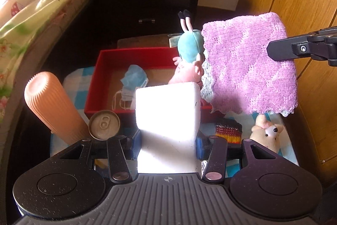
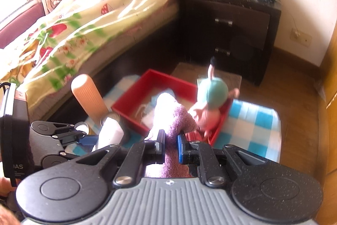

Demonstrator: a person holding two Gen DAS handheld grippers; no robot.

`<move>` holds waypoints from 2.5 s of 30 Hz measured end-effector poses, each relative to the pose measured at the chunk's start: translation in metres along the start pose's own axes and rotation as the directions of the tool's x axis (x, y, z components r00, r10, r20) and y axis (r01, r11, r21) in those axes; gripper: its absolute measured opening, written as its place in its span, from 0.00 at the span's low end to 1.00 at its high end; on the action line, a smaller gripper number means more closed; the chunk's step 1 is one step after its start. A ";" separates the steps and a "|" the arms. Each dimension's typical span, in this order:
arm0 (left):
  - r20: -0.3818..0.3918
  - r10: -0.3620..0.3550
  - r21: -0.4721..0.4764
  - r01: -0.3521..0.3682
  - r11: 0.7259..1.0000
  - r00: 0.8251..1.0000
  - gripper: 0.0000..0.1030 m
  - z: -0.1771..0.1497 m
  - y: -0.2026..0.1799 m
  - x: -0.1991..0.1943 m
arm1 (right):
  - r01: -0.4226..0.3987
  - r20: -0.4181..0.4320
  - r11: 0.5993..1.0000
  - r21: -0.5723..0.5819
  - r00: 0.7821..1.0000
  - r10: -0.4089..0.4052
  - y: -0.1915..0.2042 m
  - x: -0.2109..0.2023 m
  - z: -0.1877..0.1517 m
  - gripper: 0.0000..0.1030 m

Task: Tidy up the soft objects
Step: 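Lift and carry the white block and pink towel over the red box, then open left tool to drop the block while right tool releases the towel into the box, then move left tool to the blue face mask while right tool approaches the white bear plush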

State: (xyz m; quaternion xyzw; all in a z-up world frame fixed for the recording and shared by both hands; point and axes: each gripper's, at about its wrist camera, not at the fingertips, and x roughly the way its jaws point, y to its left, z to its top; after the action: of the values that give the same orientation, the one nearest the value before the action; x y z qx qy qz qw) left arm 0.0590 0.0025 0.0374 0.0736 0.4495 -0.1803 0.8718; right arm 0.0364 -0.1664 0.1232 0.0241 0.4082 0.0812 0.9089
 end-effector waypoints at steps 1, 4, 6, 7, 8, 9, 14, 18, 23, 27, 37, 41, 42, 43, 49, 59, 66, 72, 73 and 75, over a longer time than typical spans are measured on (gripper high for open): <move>0.003 0.010 -0.003 -0.010 1.000 1.000 0.47 0.005 0.001 -0.001 | 0.001 0.007 1.000 -0.001 1.000 -0.001 0.001 0.000 0.004 0.00; 0.012 0.030 -0.011 -0.030 0.999 0.999 0.48 0.021 0.004 0.000 | 0.012 0.036 1.000 -0.002 0.999 -0.011 0.001 0.000 0.017 0.00; 0.017 0.045 -0.021 -0.045 0.999 0.999 0.48 0.033 0.004 0.002 | 0.018 0.054 1.000 0.004 0.998 -0.018 0.001 0.003 0.027 0.00; 0.019 0.053 -0.025 -0.052 0.998 0.998 0.48 0.040 0.006 0.003 | 0.023 0.061 1.000 0.006 0.998 -0.024 0.000 0.005 0.032 0.00; 0.021 0.063 -0.030 -0.062 0.998 0.998 0.48 0.047 0.007 0.005 | 0.029 0.067 1.000 0.009 0.997 -0.029 -0.001 0.007 0.037 0.00; 0.023 0.075 -0.034 -0.074 0.997 0.997 0.48 0.053 0.008 0.007 | 0.033 0.072 0.999 0.015 0.997 -0.034 -0.002 0.010 0.041 0.00; 0.028 0.121 -0.037 -0.120 0.992 0.992 0.48 0.079 0.011 0.023 | 0.052 0.088 0.998 0.023 0.995 -0.053 -0.009 0.031 0.059 0.00; 0.010 0.153 -0.044 -0.153 0.987 0.988 0.48 0.092 0.017 0.045 | 0.064 0.079 0.997 0.039 0.995 -0.067 -0.019 0.059 0.069 0.00; -0.021 0.182 -0.035 -0.183 0.982 0.983 0.49 0.098 0.020 0.074 | 0.049 0.061 0.997 0.058 0.997 -0.052 -0.029 0.094 0.073 0.00; -0.049 0.199 -0.039 -0.201 0.979 0.979 0.51 0.099 0.023 0.094 | 0.046 0.031 0.997 0.058 0.998 -0.048 -0.035 0.121 0.072 0.00; -0.081 0.230 -0.048 -0.234 0.971 0.970 0.72 0.097 0.026 0.117 | 0.015 -0.001 0.995 0.101 1.000 -0.015 -0.050 0.152 0.064 0.02; -0.083 0.234 -0.046 -0.238 0.970 0.969 0.77 0.095 0.024 0.115 | 0.021 -0.003 0.994 0.108 1.000 -0.021 -0.052 0.150 0.063 0.06; -0.081 0.235 -0.045 -0.239 0.970 0.969 0.77 0.095 0.022 0.113 | 0.024 -0.002 0.994 0.110 1.000 -0.024 -0.053 0.149 0.062 0.06; -0.080 0.235 -0.045 -0.239 0.970 0.969 0.77 0.095 0.022 0.112 | 0.026 -0.003 0.994 0.110 1.000 -0.026 -0.053 0.148 0.061 0.07; -0.080 0.235 -0.038 -0.238 0.970 0.969 0.77 0.092 0.015 0.099 | 0.042 -0.019 0.994 0.103 0.999 -0.041 -0.053 0.139 0.054 0.11; -0.081 0.222 -0.028 -0.225 0.974 0.972 0.78 0.078 0.002 0.080 | 0.057 -0.041 0.994 0.091 0.998 -0.053 -0.050 0.122 0.039 0.14; -0.099 0.206 -0.016 -0.209 0.978 0.974 0.79 0.062 -0.009 0.075 | 0.066 -0.068 0.994 0.093 0.996 -0.060 -0.053 0.111 0.019 0.17; -0.104 0.182 -0.016 -0.185 0.983 0.978 0.80 0.048 -0.019 0.069 | 0.067 -0.087 0.994 0.086 0.994 -0.059 -0.053 0.102 0.003 0.20; -0.107 0.179 -0.011 -0.181 0.983 0.978 0.80 0.045 -0.021 0.068 | 0.067 -0.091 0.994 0.083 0.994 -0.060 -0.053 0.101 0.000 0.20; -0.112 0.176 -0.004 -0.177 0.984 0.978 0.80 0.038 -0.025 0.067 | 0.071 -0.098 0.994 0.082 0.993 -0.062 -0.054 0.099 -0.006 0.20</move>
State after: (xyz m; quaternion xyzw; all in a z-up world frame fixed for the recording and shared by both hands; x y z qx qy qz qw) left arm 0.1141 -0.0481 0.0061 0.1169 0.4904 -0.0946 0.8584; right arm 0.1033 -0.2032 0.0405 0.0452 0.4550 0.0345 0.8887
